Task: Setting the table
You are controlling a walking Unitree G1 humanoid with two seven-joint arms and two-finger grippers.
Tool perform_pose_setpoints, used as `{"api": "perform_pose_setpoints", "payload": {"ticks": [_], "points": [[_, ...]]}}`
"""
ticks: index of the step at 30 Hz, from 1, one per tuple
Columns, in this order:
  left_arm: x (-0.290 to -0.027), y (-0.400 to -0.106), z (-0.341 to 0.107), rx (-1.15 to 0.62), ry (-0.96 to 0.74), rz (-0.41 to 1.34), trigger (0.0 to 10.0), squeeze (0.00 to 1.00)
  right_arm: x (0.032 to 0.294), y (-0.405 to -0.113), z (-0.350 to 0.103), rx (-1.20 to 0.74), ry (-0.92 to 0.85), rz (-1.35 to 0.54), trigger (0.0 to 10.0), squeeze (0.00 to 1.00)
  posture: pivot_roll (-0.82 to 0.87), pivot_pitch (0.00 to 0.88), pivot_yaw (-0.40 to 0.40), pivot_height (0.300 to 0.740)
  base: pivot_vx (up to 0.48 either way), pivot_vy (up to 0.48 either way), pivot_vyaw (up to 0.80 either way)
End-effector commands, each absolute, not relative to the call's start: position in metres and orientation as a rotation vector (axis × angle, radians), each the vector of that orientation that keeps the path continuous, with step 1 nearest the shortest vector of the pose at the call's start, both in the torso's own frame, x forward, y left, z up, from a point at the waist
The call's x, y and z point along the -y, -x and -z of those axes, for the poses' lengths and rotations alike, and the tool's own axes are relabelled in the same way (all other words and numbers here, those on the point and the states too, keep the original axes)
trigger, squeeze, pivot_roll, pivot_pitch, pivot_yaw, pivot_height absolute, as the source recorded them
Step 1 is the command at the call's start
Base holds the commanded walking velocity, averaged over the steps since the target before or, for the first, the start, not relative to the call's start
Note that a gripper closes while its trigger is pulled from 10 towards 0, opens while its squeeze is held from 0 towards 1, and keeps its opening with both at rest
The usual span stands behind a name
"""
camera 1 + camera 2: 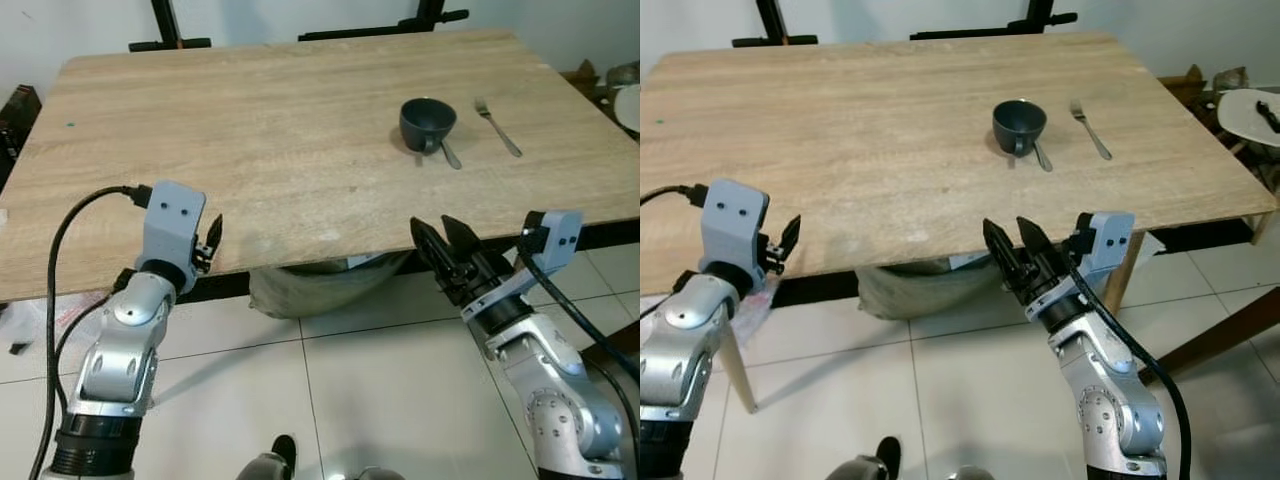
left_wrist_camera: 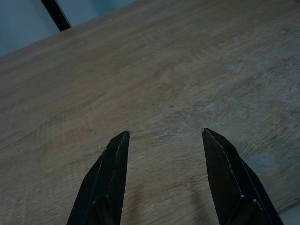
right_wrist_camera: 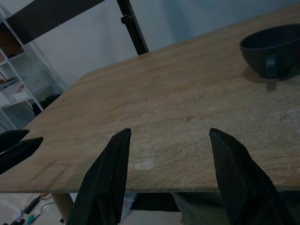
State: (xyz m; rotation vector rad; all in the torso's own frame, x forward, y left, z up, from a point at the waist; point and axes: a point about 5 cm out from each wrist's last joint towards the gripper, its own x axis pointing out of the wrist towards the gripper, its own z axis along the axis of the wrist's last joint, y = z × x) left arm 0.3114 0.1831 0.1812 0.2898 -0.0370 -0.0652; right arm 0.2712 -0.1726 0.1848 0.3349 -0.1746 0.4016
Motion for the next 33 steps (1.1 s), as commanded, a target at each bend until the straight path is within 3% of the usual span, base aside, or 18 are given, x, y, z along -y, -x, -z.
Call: {"api": "perform_pose_setpoints", "payload": {"ticks": [1,7,11,16,26,33], "points": [[-0.1855,-0.3122,-0.1757,0.015,-0.310,0.050,10.0,0.02,0.1761,-0.2715,-0.1809,0.166,-0.339,-0.373,10.0,0.00,-0.08,0.049,0.058,0.740,0.000,0.000,0.00],[-0.1836,-0.3133,-0.1780,0.032,-0.307,0.046,10.0,0.05,0.1768,-0.2723,-0.1806,0.168,-0.340,-0.365,10.0,0.00,-0.08,0.051,0.061,0.740,0.000,0.000,0.00],[-0.1860,-0.3158,-0.1796,0.033,-0.310,0.013,10.0,0.15,0.1763,-0.2720,-0.1803,0.168,-0.342,-0.365,10.0,0.00,-0.08,0.052,0.063,0.740,0.000,-0.130,0.00],[-0.1886,-0.3177,-0.1793,0.025,-0.310,-0.014,10.0,0.19,0.1762,-0.2717,-0.1802,0.167,-0.343,-0.366,10.0,0.00,-0.08,0.053,0.064,0.740,0.000,-0.341,0.00],[-0.1912,-0.3207,-0.1785,0.007,-0.278,-0.045,10.0,0.17,0.1762,-0.2711,-0.1798,0.166,-0.347,-0.369,10.0,0.00,-0.08,0.056,0.063,0.740,0.096,-0.374,0.00],[-0.1933,-0.3220,-0.1777,-0.017,-0.237,-0.060,10.0,0.10,0.1760,-0.2708,-0.1795,0.165,-0.349,-0.370,10.0,0.00,-0.08,0.056,0.063,0.740,0.000,0.000,0.00]]}}
